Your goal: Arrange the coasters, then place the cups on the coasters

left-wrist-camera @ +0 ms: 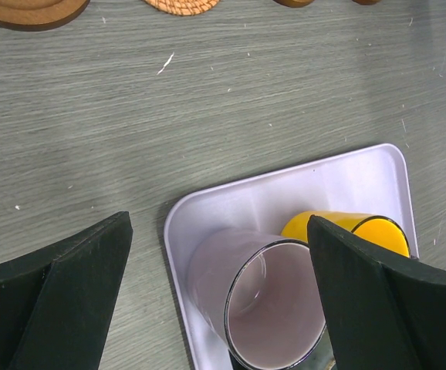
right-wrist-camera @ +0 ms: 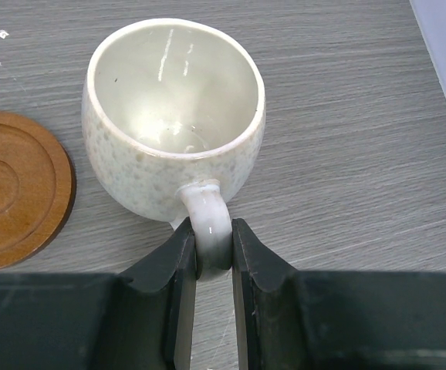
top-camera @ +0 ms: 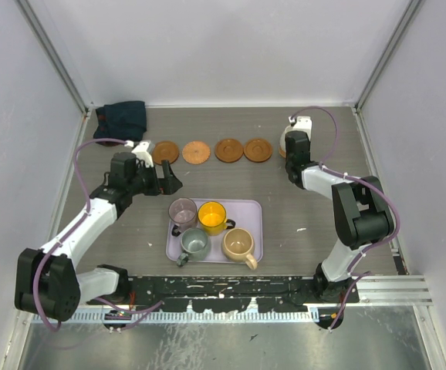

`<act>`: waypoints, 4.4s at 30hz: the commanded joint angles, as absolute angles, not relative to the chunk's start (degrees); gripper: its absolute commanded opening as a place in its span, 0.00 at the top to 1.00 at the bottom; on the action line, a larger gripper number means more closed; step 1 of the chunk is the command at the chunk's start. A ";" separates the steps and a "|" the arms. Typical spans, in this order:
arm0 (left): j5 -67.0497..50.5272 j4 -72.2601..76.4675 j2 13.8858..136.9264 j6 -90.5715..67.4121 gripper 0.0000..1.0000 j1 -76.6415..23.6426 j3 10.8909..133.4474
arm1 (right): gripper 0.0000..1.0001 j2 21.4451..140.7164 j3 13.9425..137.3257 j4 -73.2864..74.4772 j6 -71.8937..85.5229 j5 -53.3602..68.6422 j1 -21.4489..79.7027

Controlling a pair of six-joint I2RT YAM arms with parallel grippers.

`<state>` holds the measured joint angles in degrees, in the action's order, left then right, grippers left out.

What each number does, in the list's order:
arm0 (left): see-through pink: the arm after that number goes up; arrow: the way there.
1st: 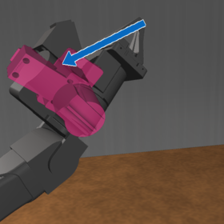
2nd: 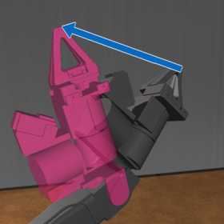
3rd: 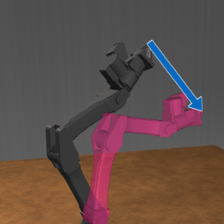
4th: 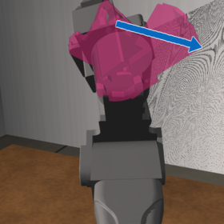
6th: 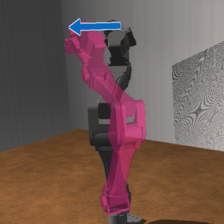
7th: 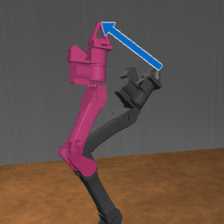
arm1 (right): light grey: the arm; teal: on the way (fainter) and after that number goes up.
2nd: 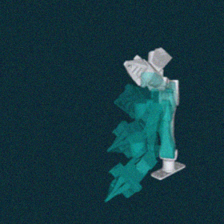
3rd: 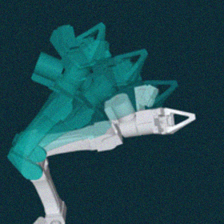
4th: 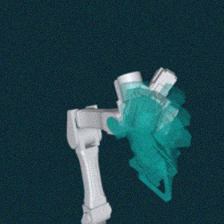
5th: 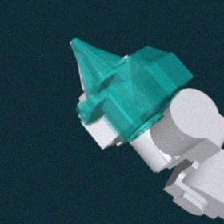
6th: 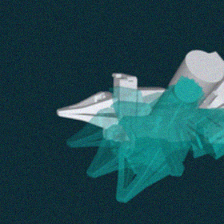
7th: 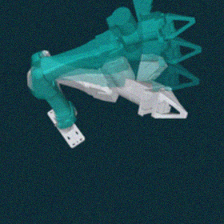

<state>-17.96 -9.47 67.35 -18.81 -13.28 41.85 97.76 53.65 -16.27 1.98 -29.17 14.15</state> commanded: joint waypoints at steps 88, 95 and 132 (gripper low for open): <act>-18.43 -11.29 62.96 -17.24 0.02 -13.74 44.73 | 0.40 57.02 43.64 21.34 18.11 -23.69 44.12; -18.23 -11.92 62.26 -17.31 0.02 -14.31 44.11 | 0.35 54.12 44.04 31.77 22.07 -17.28 53.28; -16.62 -12.39 61.00 -17.87 0.02 -15.04 42.74 | 0.39 68.99 40.19 34.61 37.01 -19.02 72.52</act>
